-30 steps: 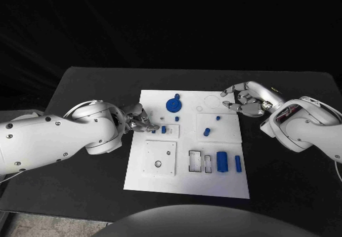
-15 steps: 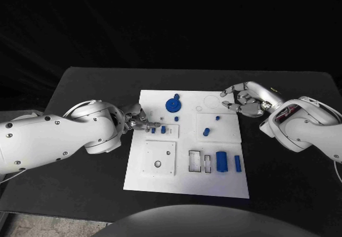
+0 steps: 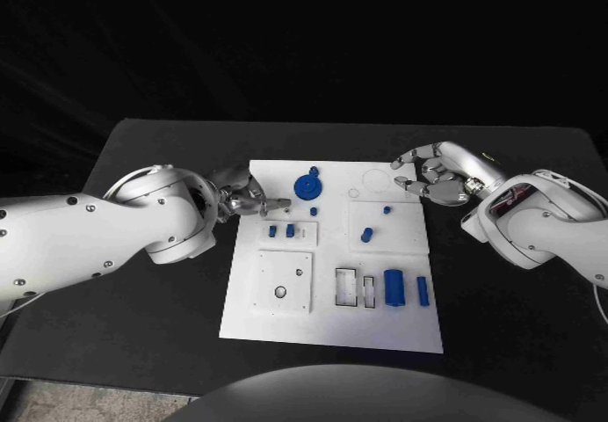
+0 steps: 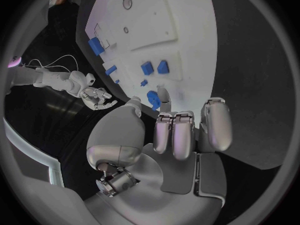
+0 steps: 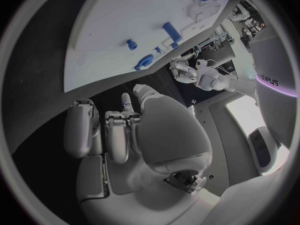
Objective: Assemble the parts on the task board
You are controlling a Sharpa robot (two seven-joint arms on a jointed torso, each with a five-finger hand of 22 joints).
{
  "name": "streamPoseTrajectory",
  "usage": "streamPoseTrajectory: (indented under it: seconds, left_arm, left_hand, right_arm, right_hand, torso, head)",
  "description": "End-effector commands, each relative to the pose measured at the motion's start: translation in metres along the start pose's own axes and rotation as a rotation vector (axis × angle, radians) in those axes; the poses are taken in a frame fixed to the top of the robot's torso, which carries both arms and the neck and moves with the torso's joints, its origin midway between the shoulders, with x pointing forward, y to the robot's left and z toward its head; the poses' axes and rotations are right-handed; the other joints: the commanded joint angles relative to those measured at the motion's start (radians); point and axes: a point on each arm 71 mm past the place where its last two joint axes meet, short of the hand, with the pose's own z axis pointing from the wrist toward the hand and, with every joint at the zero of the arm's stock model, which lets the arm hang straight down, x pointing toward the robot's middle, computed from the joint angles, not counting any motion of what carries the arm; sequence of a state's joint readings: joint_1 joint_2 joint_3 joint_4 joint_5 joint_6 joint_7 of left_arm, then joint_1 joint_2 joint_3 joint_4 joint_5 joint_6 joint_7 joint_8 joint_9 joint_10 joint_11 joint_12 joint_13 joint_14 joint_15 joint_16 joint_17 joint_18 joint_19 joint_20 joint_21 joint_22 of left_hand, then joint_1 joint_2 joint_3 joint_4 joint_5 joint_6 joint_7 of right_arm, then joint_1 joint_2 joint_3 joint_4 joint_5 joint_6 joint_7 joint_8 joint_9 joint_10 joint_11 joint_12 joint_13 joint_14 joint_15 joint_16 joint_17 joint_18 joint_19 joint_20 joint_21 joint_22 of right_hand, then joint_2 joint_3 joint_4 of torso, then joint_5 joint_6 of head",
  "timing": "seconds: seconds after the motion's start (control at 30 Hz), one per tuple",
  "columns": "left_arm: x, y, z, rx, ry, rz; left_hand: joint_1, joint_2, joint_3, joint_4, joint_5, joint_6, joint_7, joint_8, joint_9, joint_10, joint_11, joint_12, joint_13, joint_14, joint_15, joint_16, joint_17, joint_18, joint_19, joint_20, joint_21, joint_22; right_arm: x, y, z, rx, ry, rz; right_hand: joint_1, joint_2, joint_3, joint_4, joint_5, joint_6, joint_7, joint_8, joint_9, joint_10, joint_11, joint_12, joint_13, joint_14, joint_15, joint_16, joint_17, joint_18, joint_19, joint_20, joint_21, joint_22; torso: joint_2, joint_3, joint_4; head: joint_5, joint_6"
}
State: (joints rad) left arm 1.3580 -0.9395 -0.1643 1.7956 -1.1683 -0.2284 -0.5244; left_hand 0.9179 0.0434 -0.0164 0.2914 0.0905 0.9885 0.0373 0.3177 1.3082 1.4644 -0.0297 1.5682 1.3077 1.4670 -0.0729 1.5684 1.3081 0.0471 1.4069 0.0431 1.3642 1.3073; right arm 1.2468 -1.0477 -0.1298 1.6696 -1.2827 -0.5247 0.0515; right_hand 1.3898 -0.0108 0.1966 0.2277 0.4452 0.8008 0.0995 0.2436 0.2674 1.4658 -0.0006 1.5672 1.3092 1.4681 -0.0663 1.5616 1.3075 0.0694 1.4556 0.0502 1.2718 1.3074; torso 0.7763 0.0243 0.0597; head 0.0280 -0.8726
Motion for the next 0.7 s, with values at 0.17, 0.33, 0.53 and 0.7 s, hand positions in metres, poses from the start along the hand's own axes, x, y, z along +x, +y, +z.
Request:
streamPoseTrajectory:
  seconds: [0.17, 0.33, 0.53, 0.7]
  left_arm:
    - [-0.035, -0.031, -0.006, 0.29, -0.212, 0.056]
    - [-0.041, -0.048, -0.006, 0.448, -0.281, 0.132]
    - [-0.026, -0.06, 0.01, 0.566, -0.27, 0.34]
    - [-0.004, -0.059, 0.026, 0.565, -0.188, 0.454]
  left_hand:
    - [0.195, 0.003, -0.017, -0.02, 0.092, -0.116, 0.034, 0.004, 0.022, -0.112, 0.039, -0.261, 0.083, 0.018, 0.038, -0.055, 0.152, 0.041, -0.145, 0.024, -0.158, 0.14]
    - [0.4, -0.01, 0.03, -0.076, 0.07, -0.206, 0.07, -0.018, -0.005, -0.513, 0.077, -0.696, -0.188, -0.089, 0.076, -0.107, 0.055, 0.047, -0.222, 0.044, -0.22, 0.125]
    - [0.552, -0.068, 0.092, -0.091, 0.073, -0.278, 0.069, -0.089, -0.131, -0.716, 0.101, -0.963, -0.386, -0.158, 0.083, -0.152, -0.036, 0.022, -0.107, 0.066, -0.085, 0.164]
    - [0.579, -0.113, 0.13, -0.054, 0.085, -0.24, 0.072, -0.17, -0.331, -0.745, 0.104, -1.062, -0.514, -0.159, 0.083, -0.177, -0.103, 0.018, -0.063, 0.076, -0.039, 0.177]
  right_arm:
    - [-0.004, 0.01, 0.001, -0.049, -0.028, 0.0]
    - [-0.004, 0.012, 0.001, -0.066, -0.022, 0.012]
    - [-0.004, 0.011, 0.002, -0.079, -0.021, 0.026]
    - [-0.003, 0.012, 0.001, -0.089, -0.023, 0.03]
  right_hand:
    - [0.012, -0.001, 0.007, -0.002, 0.012, 0.011, 0.001, -0.002, -0.002, 0.102, 0.005, 0.001, 0.26, 0.098, 0.008, -0.007, 0.251, -0.004, -0.005, 0.001, -0.006, 0.177]
    - [0.015, -0.002, 0.014, -0.006, 0.022, 0.019, 0.002, 0.002, -0.002, 0.076, 0.005, -0.026, 0.24, 0.091, 0.009, -0.032, 0.233, -0.001, -0.011, 0.002, -0.02, 0.173]
    - [0.016, -0.003, 0.02, -0.008, 0.03, 0.02, 0.002, 0.002, -0.004, 0.063, 0.005, -0.039, 0.23, 0.084, 0.009, -0.053, 0.218, 0.003, -0.018, 0.002, -0.039, 0.168]
    - [0.016, -0.004, 0.024, -0.009, 0.036, 0.022, 0.003, 0.002, -0.005, 0.057, 0.005, -0.045, 0.225, 0.083, 0.009, -0.059, 0.214, 0.004, -0.021, 0.002, -0.045, 0.166]
  torso:
    - [0.01, 0.0034, -0.0012]
    - [0.017, 0.0032, 0.001]
    - [0.018, 0.0024, 0.002]
    - [0.017, 0.0011, 0.0004]
  head:
    - [0.0, 0.0]
    - [-0.004, 0.0]
    - [-0.007, 0.0]
    - [-0.018, 0.0]
